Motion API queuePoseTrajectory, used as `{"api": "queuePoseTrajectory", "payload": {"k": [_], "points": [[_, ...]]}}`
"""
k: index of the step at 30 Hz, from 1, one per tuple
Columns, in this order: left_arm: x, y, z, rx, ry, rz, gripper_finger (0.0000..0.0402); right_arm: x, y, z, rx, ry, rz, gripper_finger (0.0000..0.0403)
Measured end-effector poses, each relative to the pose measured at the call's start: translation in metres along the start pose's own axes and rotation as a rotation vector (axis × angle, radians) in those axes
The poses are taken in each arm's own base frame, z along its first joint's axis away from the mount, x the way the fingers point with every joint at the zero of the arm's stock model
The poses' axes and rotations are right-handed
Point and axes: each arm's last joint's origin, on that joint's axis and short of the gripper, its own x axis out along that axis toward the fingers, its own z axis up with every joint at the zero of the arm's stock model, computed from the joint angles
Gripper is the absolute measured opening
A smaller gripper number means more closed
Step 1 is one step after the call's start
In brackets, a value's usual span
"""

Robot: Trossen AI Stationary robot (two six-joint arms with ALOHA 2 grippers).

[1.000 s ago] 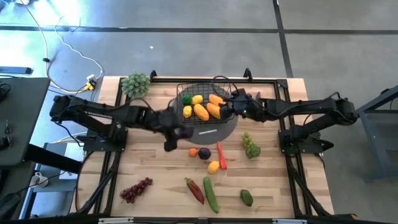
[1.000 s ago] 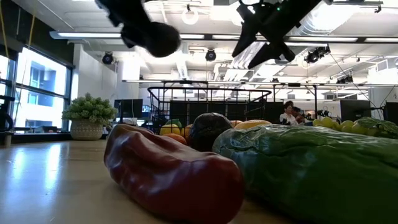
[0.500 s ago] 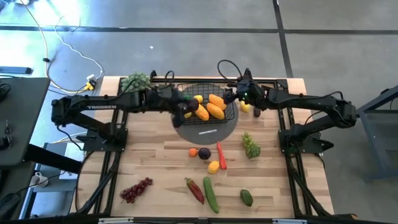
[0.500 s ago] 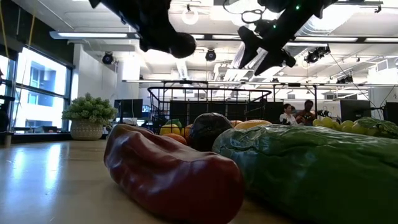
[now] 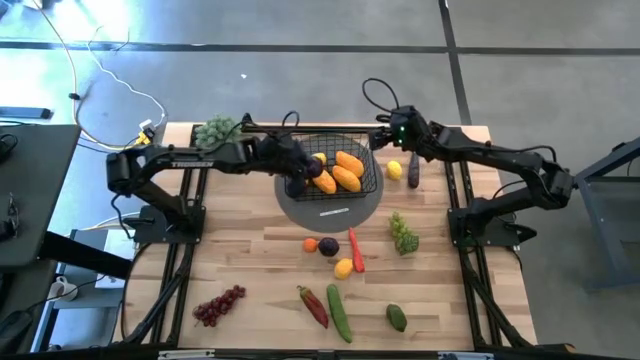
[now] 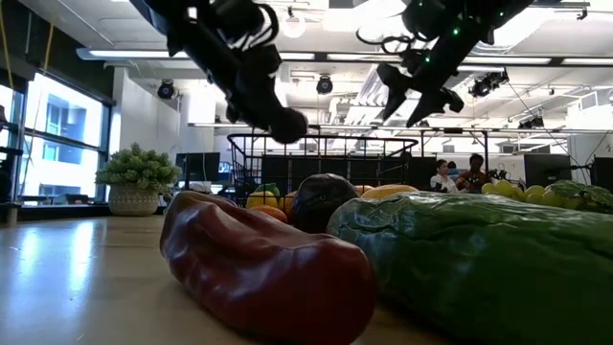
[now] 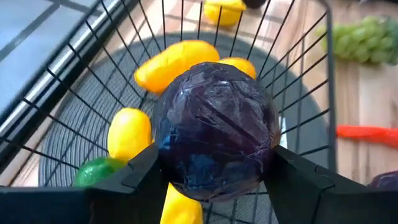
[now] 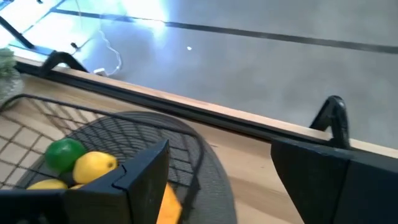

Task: Build produce basket
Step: Put the plum into the black wire basket, then put the lemon into the black wire basket

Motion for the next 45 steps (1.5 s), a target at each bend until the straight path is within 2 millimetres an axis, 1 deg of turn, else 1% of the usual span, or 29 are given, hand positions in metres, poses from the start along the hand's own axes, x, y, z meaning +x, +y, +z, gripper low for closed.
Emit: {"api": "queuePoseTrajectory", "payload": {"k": [4,7,16,19,24,28,31,34,45], "points": [[0.009,0.000,-0.005,0.020,0.033,0.001,0.0210,0.003,-0.011,0.001,0.009,0.034,-0.037,0.0261],[0.014,0.000,-0.008,0.019,0.060,0.002,0.0218,0.005,-0.019,-0.001,0.012,0.087,-0.073,0.0261],[0.013,0.001,-0.017,0.006,0.156,0.004,0.0246,0.006,-0.040,-0.014,0.069,0.353,-0.052,0.0261],[0.012,0.001,-0.020,0.001,0.190,0.005,0.0257,0.005,-0.043,-0.016,0.083,0.420,-0.023,0.0261],[0.012,0.000,-0.021,0.001,0.199,0.003,0.0283,0.005,-0.045,-0.021,0.069,0.477,-0.022,0.0261],[0.012,0.000,-0.022,-0.005,0.207,0.008,0.0298,0.009,-0.044,-0.026,0.061,0.527,-0.037,0.0261],[0.012,0.000,-0.022,-0.005,0.210,0.024,0.0303,0.013,-0.043,-0.031,0.077,0.557,-0.056,0.0261],[0.009,0.003,-0.018,0.011,0.233,0.046,0.0302,0.017,-0.040,-0.034,0.088,0.577,-0.067,0.0261],[-0.006,0.005,0.009,0.121,0.236,0.056,0.0301,0.038,-0.037,-0.048,0.086,0.666,-0.099,0.0261]]}}
